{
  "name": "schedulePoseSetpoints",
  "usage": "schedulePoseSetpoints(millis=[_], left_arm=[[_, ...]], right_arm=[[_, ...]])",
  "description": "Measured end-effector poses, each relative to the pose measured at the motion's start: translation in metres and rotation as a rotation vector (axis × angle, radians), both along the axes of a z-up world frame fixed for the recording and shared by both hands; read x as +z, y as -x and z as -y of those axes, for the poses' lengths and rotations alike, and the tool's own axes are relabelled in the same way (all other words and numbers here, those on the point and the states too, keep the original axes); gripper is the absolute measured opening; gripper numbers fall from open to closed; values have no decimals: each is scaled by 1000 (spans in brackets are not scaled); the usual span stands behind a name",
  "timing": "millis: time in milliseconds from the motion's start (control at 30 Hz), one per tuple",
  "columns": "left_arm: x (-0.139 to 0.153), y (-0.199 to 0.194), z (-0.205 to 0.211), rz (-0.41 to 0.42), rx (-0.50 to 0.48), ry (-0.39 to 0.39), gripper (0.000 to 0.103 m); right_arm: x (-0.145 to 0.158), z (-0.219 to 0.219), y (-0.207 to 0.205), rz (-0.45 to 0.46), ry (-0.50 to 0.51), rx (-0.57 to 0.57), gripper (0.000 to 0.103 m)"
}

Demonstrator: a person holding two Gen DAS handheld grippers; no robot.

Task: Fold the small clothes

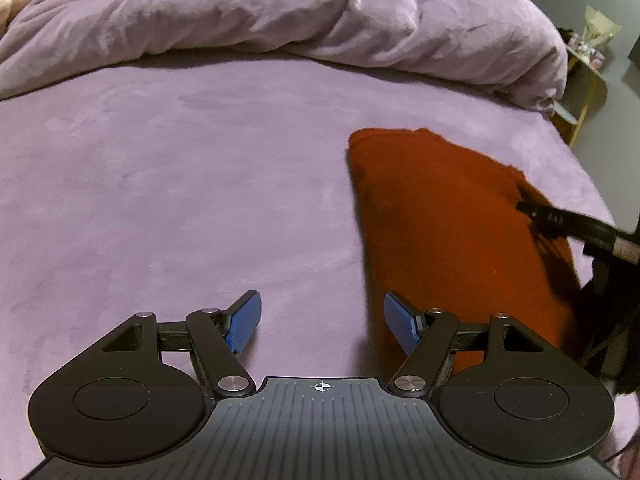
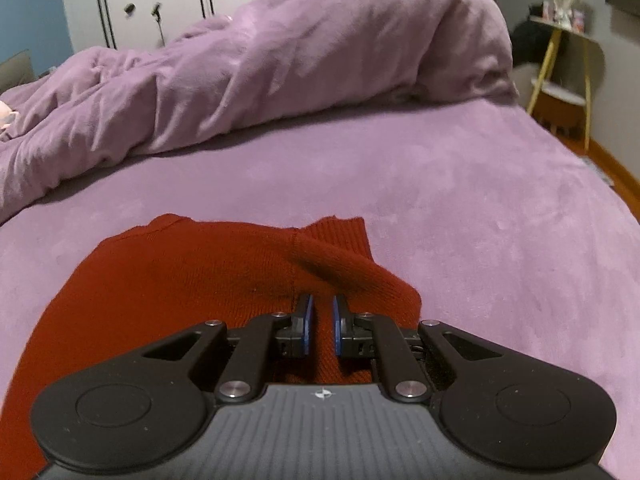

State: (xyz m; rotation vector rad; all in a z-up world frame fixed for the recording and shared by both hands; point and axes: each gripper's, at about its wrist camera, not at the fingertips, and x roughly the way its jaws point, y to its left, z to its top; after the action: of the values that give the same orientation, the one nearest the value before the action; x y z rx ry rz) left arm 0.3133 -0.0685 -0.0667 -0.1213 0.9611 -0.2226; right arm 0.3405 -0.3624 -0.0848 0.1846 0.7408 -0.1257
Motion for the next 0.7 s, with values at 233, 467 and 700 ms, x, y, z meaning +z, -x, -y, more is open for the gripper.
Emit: schedulePoseSetpoints(millis=[233,467,700], left_arm=[[13,-13,-29,52,-27,259,86],[-22,-51,-14,-100,-43,409,86],[-43,-72,4,-135,-31,491,75]], right_arm=[[17,57,56,76,-401,-40,43],[-1,109,85,-4,-645,-84,80],[-31,107,65,-55,-788,13,52]])
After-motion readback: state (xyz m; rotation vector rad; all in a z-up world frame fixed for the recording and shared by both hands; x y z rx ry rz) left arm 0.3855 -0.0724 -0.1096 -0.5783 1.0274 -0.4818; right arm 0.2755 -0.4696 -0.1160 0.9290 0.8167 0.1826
